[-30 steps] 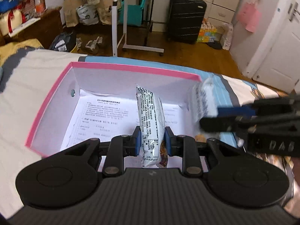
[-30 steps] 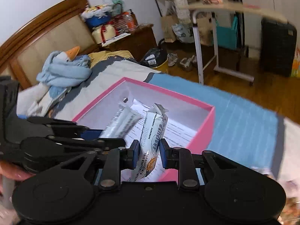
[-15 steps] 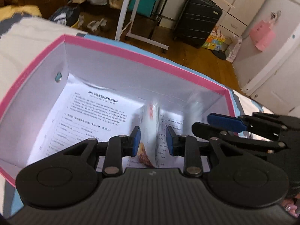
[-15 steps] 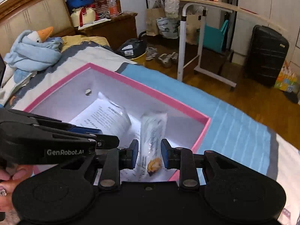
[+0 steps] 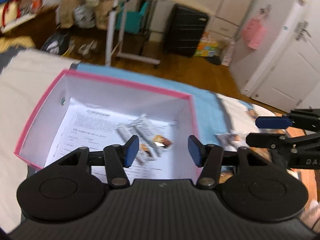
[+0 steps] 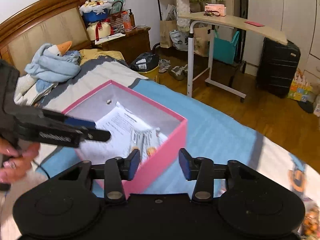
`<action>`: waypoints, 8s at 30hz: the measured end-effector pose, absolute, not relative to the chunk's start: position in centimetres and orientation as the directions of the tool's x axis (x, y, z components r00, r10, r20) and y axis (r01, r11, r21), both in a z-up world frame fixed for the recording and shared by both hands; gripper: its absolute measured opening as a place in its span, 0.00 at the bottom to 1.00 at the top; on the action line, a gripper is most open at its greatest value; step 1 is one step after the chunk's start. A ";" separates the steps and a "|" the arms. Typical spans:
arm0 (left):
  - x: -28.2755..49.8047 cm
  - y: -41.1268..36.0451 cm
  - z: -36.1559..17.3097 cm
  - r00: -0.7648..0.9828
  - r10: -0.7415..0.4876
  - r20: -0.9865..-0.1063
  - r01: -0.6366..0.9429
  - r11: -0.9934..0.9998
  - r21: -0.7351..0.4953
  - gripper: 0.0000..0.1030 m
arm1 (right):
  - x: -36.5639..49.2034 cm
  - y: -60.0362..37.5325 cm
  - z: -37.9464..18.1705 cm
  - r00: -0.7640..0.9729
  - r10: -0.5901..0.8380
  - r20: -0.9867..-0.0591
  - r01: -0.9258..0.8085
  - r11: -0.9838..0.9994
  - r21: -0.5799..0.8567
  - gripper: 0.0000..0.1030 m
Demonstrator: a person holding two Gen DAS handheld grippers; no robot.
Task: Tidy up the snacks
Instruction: 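Grasp the black NB biscuit packet with the left tool, then carry the NB biscuit packet into the pink box and open the left tool, then move both tools back toward the snack pile, then grasp the clear bag of coated peanuts with the left tool, then carry the peanut bag into the pink box and open the left tool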
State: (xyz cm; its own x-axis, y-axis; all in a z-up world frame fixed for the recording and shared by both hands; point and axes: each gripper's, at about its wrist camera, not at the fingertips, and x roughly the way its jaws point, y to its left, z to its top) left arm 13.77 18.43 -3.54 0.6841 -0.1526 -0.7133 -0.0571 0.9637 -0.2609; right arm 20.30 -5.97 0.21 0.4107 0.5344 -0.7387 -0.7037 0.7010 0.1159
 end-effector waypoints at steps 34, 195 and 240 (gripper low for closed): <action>13.3 4.1 -19.0 0.379 -0.509 -0.773 -0.006 0.834 -0.552 0.54 | 15.1 -8.3 -18.6 0.283 0.373 -0.884 -0.696 0.714 0.078 0.79; 10.8 -0.7 -13.2 0.343 -0.618 -0.708 0.074 0.769 -0.635 0.54 | 12.3 -16.6 -10.8 0.377 0.329 -0.866 -0.553 0.830 0.075 0.75; 18.5 32.0 -10.7 0.505 -0.238 -0.830 -0.335 0.832 -0.442 0.55 | 25.4 15.5 -11.4 0.116 0.619 -0.776 -0.828 0.492 0.269 0.76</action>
